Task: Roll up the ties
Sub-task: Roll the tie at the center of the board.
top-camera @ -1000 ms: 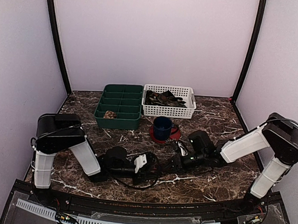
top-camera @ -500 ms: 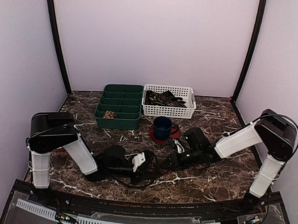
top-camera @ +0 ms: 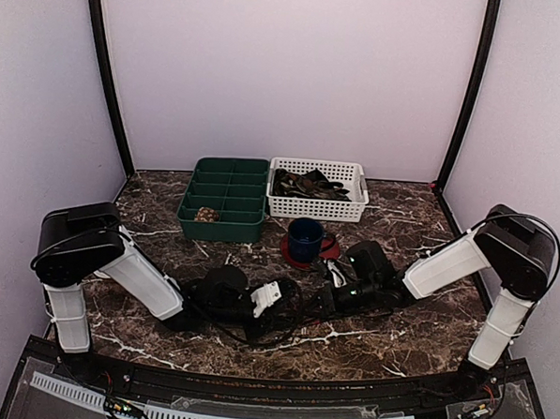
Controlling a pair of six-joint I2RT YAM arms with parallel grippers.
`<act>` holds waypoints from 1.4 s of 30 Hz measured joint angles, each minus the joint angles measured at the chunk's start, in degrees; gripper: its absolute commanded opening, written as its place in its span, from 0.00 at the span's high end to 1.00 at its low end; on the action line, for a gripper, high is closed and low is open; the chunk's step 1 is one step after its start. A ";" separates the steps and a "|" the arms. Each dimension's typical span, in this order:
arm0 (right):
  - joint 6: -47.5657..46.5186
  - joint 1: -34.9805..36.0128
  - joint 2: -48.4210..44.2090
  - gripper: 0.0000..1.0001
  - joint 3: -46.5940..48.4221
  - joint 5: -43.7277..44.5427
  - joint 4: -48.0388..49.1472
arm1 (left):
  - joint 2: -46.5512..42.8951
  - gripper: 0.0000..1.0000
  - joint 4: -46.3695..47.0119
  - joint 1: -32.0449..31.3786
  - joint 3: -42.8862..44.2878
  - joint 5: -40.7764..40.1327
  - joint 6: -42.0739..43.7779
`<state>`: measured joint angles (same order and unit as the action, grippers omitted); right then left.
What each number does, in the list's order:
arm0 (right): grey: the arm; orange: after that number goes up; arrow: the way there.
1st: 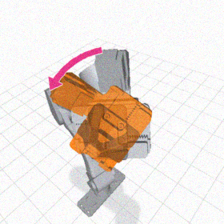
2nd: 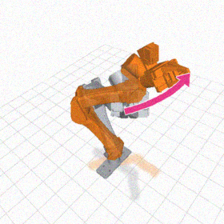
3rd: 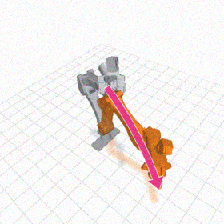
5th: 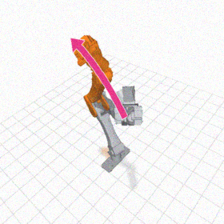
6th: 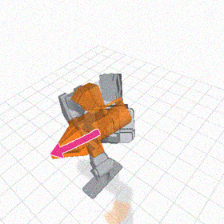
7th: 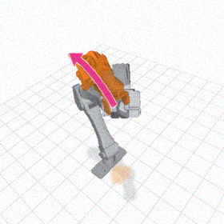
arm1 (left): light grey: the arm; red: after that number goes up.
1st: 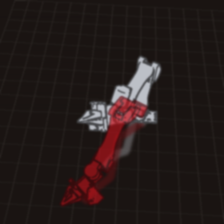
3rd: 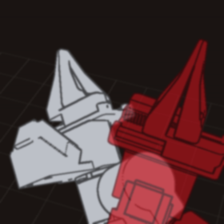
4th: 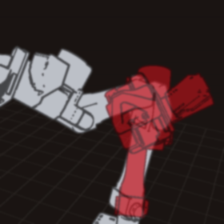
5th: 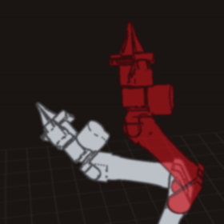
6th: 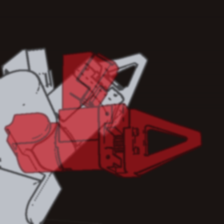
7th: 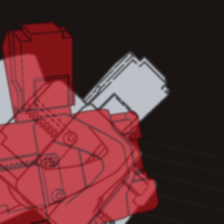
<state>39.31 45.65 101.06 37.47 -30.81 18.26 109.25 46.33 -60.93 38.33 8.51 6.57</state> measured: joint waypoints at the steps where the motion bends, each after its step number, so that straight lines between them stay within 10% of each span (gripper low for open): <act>1: -0.07 -0.02 -0.02 0.78 0.00 -0.11 0.02 | 0.24 0.73 -0.61 0.00 0.35 0.02 0.39; 22: 6.84 -0.20 -7.21 0.51 2.45 -5.62 -4.52 | 1.11 0.72 -6.21 -0.07 4.48 -0.70 1.79; 30: 6.21 2.10 -3.26 0.60 7.63 -5.64 -7.96 | 1.22 0.71 -6.43 -0.07 4.74 -0.68 1.84; 37: 4.46 2.32 -0.50 1.00 9.09 -5.62 -9.64 | 1.42 0.70 -6.47 -0.07 4.81 -0.61 1.84; 42: 3.58 1.95 -0.66 1.00 9.33 -5.55 -9.99 | 1.46 0.61 -6.56 -0.04 4.83 -0.37 2.05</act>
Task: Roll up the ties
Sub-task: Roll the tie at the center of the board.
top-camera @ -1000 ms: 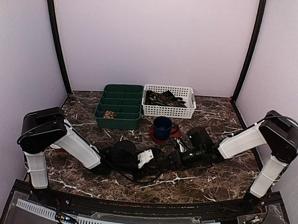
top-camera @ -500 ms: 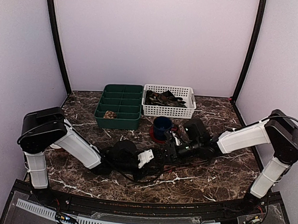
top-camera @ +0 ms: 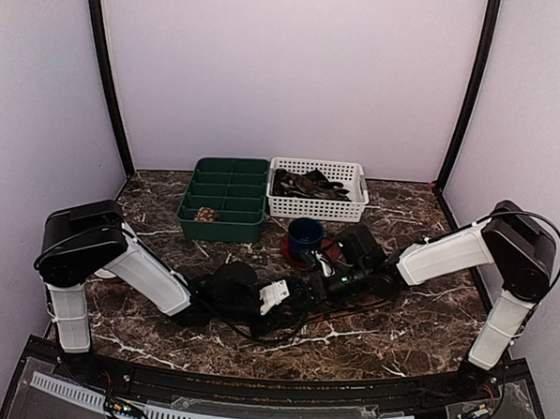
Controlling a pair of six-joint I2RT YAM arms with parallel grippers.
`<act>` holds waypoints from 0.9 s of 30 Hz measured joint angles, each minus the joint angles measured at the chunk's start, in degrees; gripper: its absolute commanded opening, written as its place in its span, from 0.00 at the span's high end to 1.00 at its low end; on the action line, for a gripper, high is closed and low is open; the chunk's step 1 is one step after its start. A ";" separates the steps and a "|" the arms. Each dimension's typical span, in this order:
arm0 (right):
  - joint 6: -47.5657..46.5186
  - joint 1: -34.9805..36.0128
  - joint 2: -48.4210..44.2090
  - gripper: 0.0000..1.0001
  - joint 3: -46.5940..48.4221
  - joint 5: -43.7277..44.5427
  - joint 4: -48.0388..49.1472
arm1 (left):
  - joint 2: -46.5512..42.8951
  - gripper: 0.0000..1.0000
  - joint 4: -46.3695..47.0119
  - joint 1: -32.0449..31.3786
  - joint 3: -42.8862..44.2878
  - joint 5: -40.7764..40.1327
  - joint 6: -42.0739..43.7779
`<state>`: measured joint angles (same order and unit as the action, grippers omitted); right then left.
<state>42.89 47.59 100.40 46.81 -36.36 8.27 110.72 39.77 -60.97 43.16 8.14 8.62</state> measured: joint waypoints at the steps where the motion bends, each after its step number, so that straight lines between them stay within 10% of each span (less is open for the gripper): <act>1: -0.17 -0.02 0.00 1.00 -0.02 0.02 -0.02 | 0.02 0.54 0.02 0.00 0.00 0.11 0.17; 10: -0.31 -2.12 0.35 1.00 -3.15 -0.90 3.58 | -0.96 0.08 0.81 1.03 -1.55 1.01 3.69; 27: -3.50 -7.58 0.09 1.00 -9.03 -1.64 6.51 | -2.21 0.04 21.64 1.53 -10.88 2.62 -1.70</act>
<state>39.40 40.01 100.49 37.78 -38.00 14.79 108.51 61.41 -59.44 32.27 10.76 6.92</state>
